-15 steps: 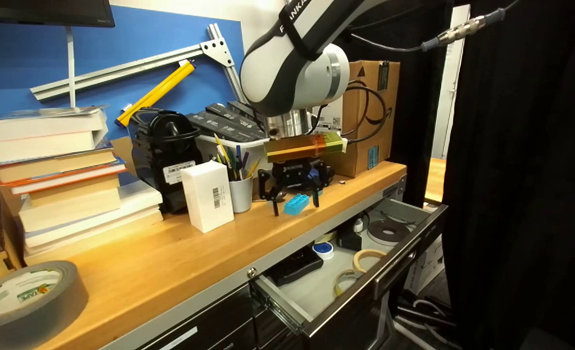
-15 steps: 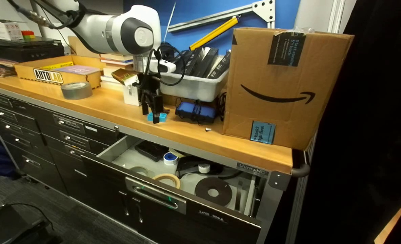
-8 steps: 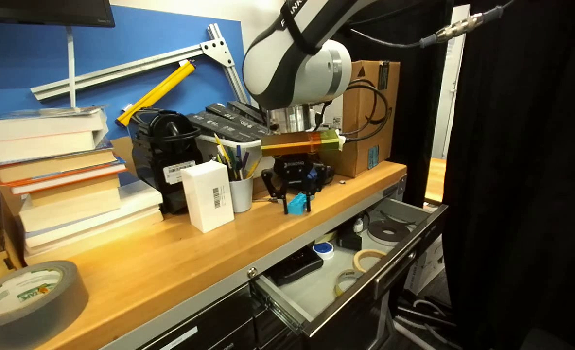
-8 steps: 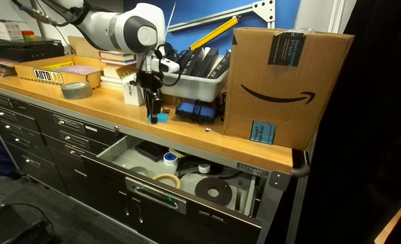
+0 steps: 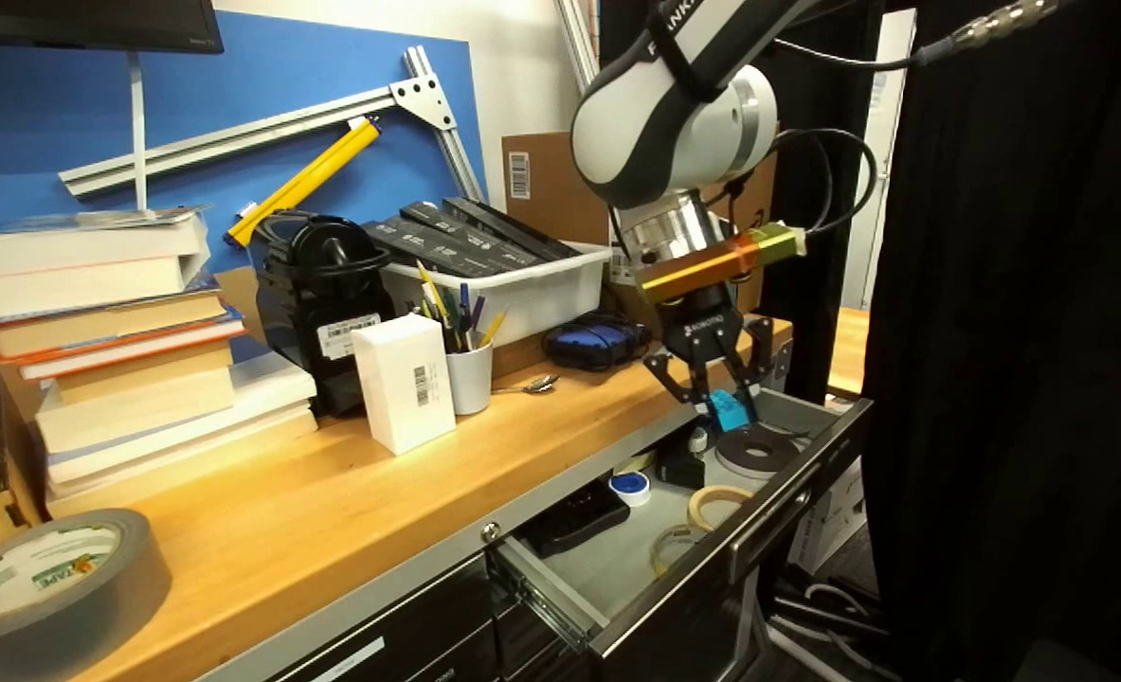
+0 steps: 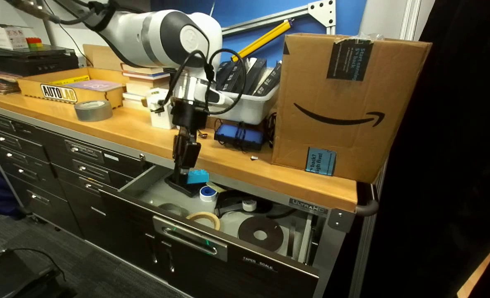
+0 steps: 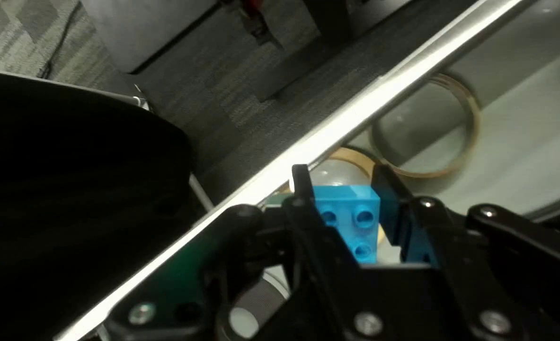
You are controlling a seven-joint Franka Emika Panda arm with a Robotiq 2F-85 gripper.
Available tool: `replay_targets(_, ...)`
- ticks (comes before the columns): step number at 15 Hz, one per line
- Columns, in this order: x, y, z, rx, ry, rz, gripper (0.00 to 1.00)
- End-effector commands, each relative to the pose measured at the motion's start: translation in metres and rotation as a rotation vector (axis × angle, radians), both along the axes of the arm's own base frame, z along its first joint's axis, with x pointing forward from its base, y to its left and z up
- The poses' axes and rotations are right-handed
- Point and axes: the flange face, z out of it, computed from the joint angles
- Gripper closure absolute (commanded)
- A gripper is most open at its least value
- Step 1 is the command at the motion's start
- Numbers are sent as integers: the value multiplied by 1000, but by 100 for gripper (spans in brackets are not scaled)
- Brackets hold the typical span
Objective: Put the blue lego brick in the open drawer then close the drawer
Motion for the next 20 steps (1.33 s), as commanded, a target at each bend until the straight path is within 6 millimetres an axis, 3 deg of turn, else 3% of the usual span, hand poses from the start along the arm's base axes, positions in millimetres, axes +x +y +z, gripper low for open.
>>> replay_targets(1,-22,-21,-35,45,77,53,86)
replay_targets(3,-21,-23,-59,45,82,38,86)
replay_targets(6,-12,-20,-75,59,12,14,85)
replay_targets(7,-10,-20,-75,60,-13,1,39)
replay_targets(9,-13,-27,-71,53,-43,4,32)
replay_targets(13,-41,-61,-46,35,17,80,1)
replay_targets(16,-62,-91,-31,89,136,226,0)
replay_targets(18,-62,-104,-44,109,237,288,0)
replay_targets(20,-62,-98,-75,75,340,321,0)
